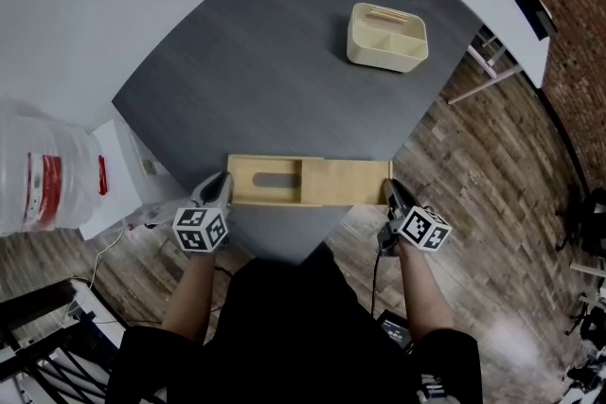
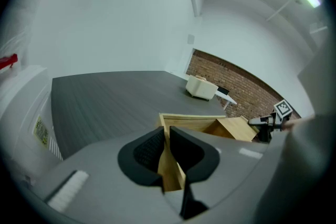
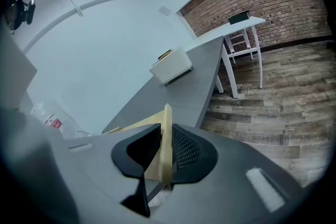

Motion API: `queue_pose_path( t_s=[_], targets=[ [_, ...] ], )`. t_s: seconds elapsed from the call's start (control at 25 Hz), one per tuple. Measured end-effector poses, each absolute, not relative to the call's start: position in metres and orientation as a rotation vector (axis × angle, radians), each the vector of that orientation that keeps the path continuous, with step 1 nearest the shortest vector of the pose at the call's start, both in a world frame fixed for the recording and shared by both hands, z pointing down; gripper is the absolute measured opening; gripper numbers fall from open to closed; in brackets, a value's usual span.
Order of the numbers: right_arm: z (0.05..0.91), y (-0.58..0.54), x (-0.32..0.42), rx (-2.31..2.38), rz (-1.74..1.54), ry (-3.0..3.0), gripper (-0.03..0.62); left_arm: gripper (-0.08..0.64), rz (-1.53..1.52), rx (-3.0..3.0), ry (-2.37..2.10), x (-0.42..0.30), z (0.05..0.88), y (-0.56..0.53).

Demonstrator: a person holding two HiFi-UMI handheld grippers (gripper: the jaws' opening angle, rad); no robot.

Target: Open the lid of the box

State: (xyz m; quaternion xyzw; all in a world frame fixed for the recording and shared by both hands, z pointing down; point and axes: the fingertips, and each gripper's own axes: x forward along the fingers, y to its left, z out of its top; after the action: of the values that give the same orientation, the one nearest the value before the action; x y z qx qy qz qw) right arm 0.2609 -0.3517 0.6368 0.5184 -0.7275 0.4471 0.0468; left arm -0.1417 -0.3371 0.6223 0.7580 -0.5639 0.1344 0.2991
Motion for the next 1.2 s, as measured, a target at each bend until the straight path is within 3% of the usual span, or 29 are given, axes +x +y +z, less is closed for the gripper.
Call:
queue_pose_path(
  t_s=[1.2],
  targets=[
    [0.638, -0.353, 0.28, 1.672, 1.372, -2.178, 0.067, 0.034, 0.344, 1.996, -1.509, -0.144, 0.621, -0.337]
  ],
)
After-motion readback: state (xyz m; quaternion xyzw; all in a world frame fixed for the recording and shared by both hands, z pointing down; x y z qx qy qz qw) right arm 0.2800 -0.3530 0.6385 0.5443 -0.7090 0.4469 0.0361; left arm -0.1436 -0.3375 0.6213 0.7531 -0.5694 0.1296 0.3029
